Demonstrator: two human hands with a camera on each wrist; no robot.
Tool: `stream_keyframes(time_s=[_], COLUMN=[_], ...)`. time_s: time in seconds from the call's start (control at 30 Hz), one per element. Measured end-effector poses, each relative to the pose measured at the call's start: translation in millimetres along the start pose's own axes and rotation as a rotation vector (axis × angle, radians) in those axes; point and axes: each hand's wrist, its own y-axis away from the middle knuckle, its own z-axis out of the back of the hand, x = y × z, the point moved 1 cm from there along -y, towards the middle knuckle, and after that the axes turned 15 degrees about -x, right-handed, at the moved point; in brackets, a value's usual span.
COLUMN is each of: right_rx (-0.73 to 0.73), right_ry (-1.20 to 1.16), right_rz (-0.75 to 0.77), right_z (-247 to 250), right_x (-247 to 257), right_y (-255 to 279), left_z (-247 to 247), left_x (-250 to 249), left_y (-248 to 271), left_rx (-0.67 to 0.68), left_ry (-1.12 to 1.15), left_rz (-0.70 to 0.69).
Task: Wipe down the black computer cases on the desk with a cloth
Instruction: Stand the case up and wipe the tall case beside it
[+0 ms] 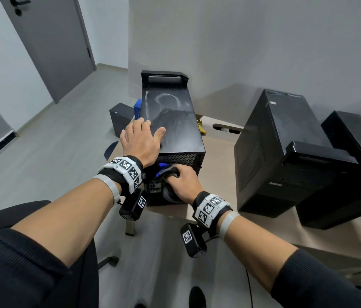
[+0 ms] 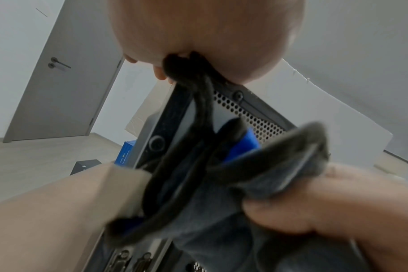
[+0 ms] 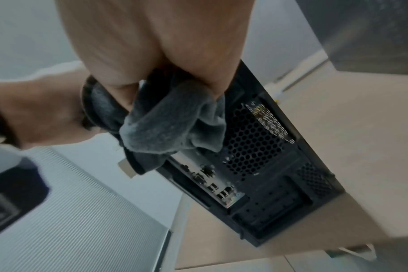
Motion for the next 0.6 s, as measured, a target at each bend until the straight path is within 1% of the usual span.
stream_keyframes(time_s=[0.1,0.2,0.27,0.33,0.47,0.6], right_rx=[0.055,0.097,0.103,0.077,-0.027,-0.069], right_ry=[0.055,0.13,0.135,0.118,0.134,0.151], right_rz=[-0.013,-0.093,-0.105,-0.11,-0.118,-0.104], right_z=[-3.4,5.5,11.2,20.9,49.7,64.0], right_x=[-12.2,-33.1,-37.4,-31.7,-25.9,-10.3], right_y=[3.1,9.3,8.2,7.9,8.1,5.6], left_z=[0.5,1.1,1.8,2.1,3.3,2.6], left_x=[1.8,2.0,1.9,1.7,1.7,0.9], left_y=[-1.4,-2.3,-2.2,-2.0,-1.6,-2.0], left_rx=[0.021,0.038,0.039,0.044,0.055,0.067], left_ry=[-0.004,0.002,0.005,0.005,0.01,0.023], left_rz=[-0.006,-0.011,-0.016,-0.019,-0.028,-0.02])
